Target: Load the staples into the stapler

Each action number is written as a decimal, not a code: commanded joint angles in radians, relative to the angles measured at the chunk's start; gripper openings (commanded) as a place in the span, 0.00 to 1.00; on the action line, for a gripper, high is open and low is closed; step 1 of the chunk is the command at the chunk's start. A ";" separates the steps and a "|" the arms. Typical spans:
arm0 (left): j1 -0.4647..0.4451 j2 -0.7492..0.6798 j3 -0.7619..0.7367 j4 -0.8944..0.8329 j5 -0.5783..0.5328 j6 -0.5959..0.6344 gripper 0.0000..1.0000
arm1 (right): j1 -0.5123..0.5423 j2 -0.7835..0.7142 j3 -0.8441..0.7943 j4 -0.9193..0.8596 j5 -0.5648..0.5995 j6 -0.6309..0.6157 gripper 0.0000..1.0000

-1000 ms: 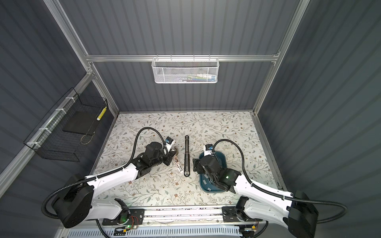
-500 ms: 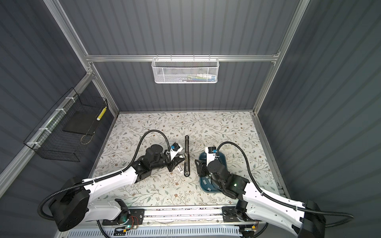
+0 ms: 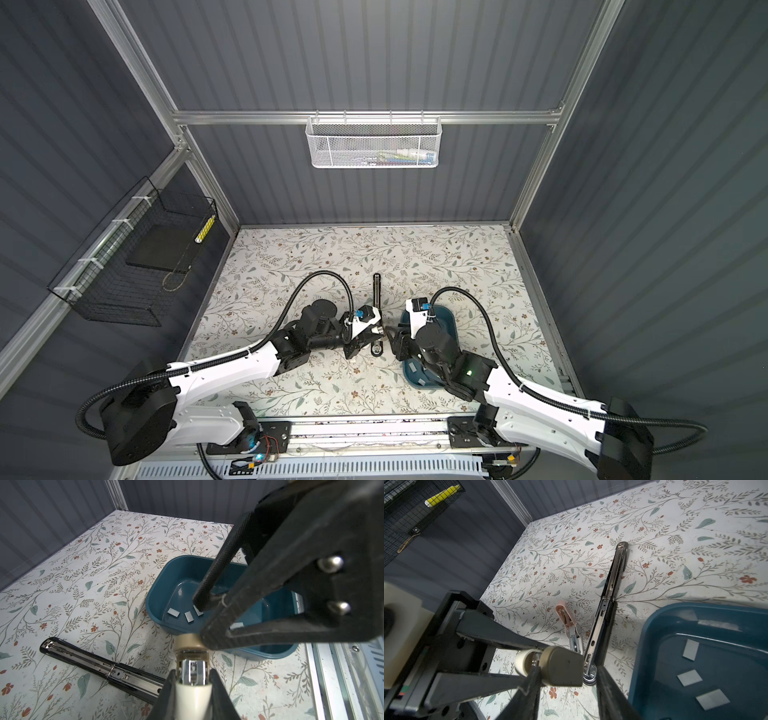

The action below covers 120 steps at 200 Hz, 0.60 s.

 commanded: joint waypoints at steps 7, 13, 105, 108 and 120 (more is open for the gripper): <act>-0.005 0.009 0.032 -0.017 0.018 0.022 0.00 | 0.004 0.036 0.028 0.030 -0.015 -0.015 0.45; -0.006 0.009 0.034 -0.018 0.015 0.022 0.00 | 0.005 0.045 0.035 0.026 -0.015 -0.015 0.46; -0.007 -0.005 0.032 -0.022 0.015 0.022 0.00 | 0.005 0.091 0.045 0.029 0.021 0.008 0.41; -0.008 -0.006 0.031 -0.022 0.012 0.021 0.00 | 0.005 0.091 0.045 0.028 0.023 0.009 0.40; -0.008 -0.013 0.029 -0.022 -0.005 0.016 0.00 | 0.005 0.089 0.042 0.026 0.039 0.015 0.37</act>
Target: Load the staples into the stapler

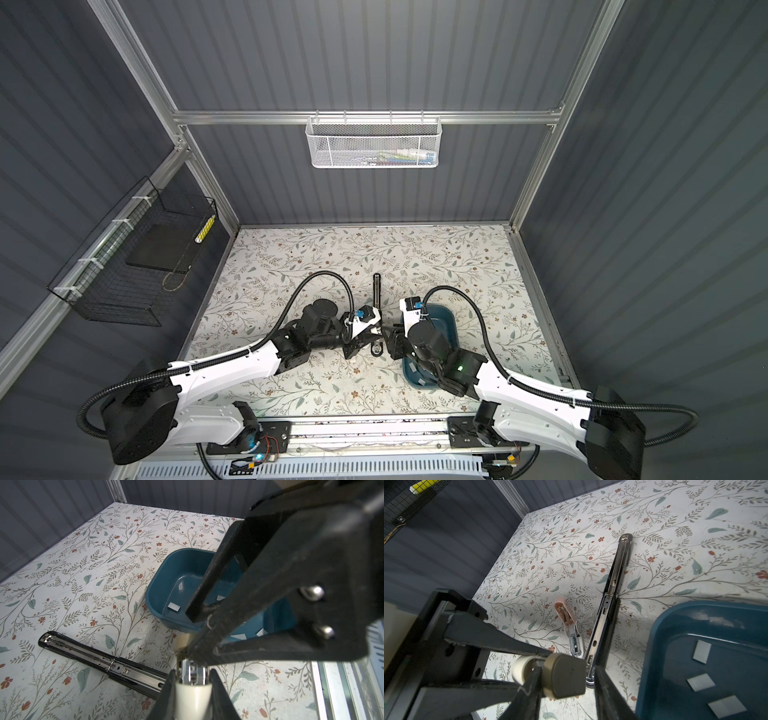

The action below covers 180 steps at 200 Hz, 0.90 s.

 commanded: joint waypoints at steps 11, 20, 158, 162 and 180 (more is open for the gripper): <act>-0.007 -0.025 0.019 0.004 -0.013 0.009 0.00 | 0.002 0.001 0.015 -0.005 0.057 0.015 0.34; -0.007 -0.032 0.012 0.012 -0.015 0.007 0.00 | 0.002 0.002 0.015 -0.006 0.067 0.020 0.32; -0.007 -0.141 -0.078 0.109 -0.057 -0.014 0.00 | 0.001 -0.005 -0.003 -0.013 0.123 0.034 0.22; -0.006 -0.148 -0.084 0.116 -0.060 -0.016 0.00 | 0.001 -0.002 -0.002 -0.012 0.124 0.034 0.23; -0.007 -0.179 -0.116 0.151 -0.087 -0.023 0.00 | 0.000 0.005 0.007 -0.023 0.128 0.033 0.25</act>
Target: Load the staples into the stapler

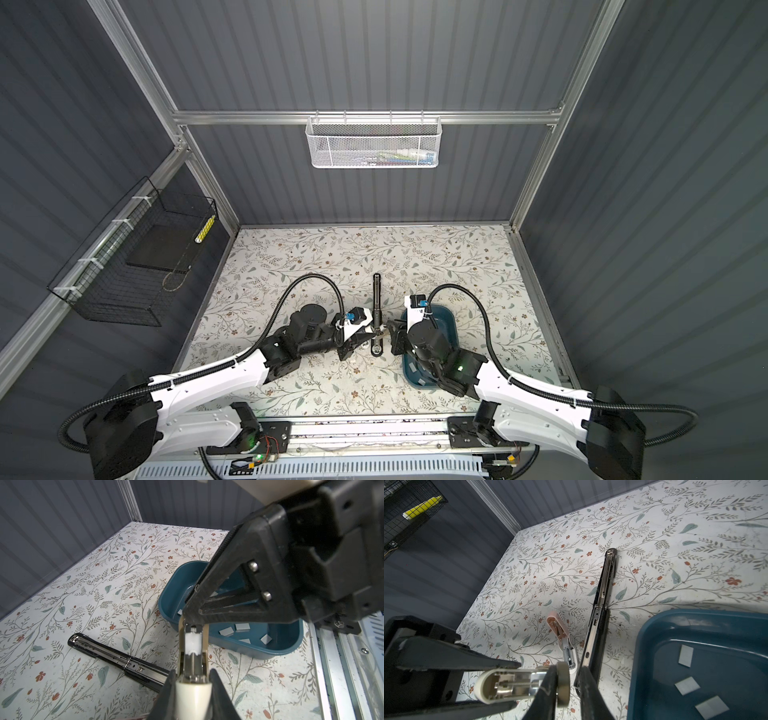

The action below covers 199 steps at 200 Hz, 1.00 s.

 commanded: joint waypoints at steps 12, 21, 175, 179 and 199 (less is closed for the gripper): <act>-0.003 -0.074 -0.045 0.099 -0.042 -0.019 0.00 | -0.002 0.014 0.004 -0.035 0.032 0.006 0.25; -0.003 -0.091 -0.053 0.106 -0.051 -0.022 0.00 | -0.002 0.019 0.004 -0.030 0.032 0.006 0.25; -0.003 -0.155 -0.094 0.135 -0.075 -0.008 0.00 | -0.002 -0.189 -0.103 0.006 -0.043 -0.251 0.63; -0.003 -0.156 -0.090 0.130 -0.062 -0.004 0.00 | -0.002 -0.206 -0.113 0.015 -0.062 -0.281 0.66; -0.003 -0.154 -0.071 0.095 0.010 0.022 0.00 | 0.000 -0.285 -0.182 0.058 -0.194 -0.435 0.75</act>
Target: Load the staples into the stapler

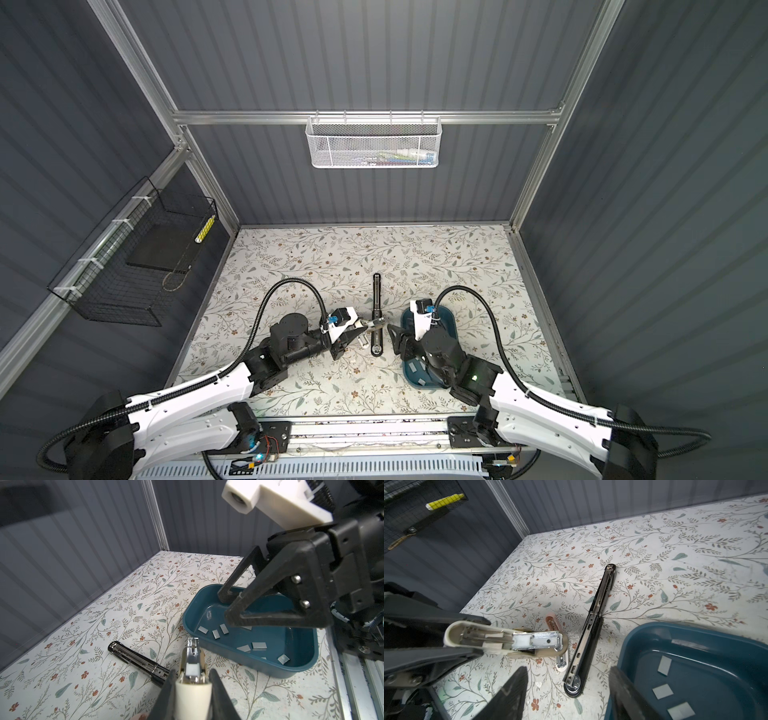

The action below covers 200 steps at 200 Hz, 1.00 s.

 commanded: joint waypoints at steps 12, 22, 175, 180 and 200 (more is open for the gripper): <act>-0.003 -0.010 0.039 -0.039 0.134 0.049 0.00 | 0.001 -0.129 -0.132 0.091 -0.243 -0.298 0.79; -0.003 -0.008 0.050 -0.059 0.182 0.064 0.00 | 0.001 -0.168 -0.165 0.102 -0.296 -0.346 0.80; -0.002 0.082 0.191 -0.279 0.568 0.183 0.00 | 0.005 -0.216 -0.209 0.118 -0.508 -0.446 0.79; -0.003 0.085 0.191 -0.278 0.568 0.183 0.00 | 0.006 -0.204 -0.205 0.122 -0.508 -0.445 0.78; -0.003 0.099 0.202 -0.288 0.578 0.183 0.00 | 0.007 -0.171 -0.204 0.161 -0.499 -0.439 0.77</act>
